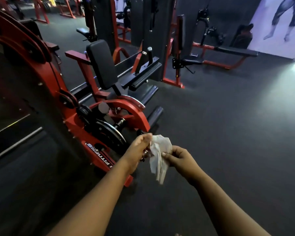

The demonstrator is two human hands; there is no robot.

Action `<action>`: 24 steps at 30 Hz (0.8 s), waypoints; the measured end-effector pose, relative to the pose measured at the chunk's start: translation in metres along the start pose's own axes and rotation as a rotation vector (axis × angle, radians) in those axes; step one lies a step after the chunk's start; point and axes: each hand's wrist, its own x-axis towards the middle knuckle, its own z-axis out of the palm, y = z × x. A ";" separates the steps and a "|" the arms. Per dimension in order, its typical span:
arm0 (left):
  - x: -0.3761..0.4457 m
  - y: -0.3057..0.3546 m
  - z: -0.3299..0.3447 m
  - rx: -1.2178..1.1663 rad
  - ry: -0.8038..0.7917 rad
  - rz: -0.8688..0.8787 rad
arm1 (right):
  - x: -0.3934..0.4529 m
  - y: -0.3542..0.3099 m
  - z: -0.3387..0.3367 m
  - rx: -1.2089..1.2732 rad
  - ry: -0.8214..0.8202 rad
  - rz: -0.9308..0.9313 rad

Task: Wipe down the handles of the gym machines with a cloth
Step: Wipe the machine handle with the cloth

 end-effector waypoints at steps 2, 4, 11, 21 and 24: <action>0.011 -0.021 0.009 -0.014 -0.076 -0.127 | 0.018 0.001 -0.011 0.089 0.018 0.057; 0.017 -0.037 0.022 -0.006 -0.153 -0.175 | 0.035 0.003 -0.023 0.152 0.017 0.103; 0.086 -0.010 0.076 -0.006 0.080 0.031 | 0.093 0.012 -0.096 0.151 -0.051 0.091; 0.184 0.053 0.131 0.053 0.185 0.234 | 0.186 -0.027 -0.205 0.234 -0.195 -0.030; 0.215 0.072 0.133 0.033 0.148 0.227 | 0.222 -0.042 -0.221 0.246 -0.182 -0.053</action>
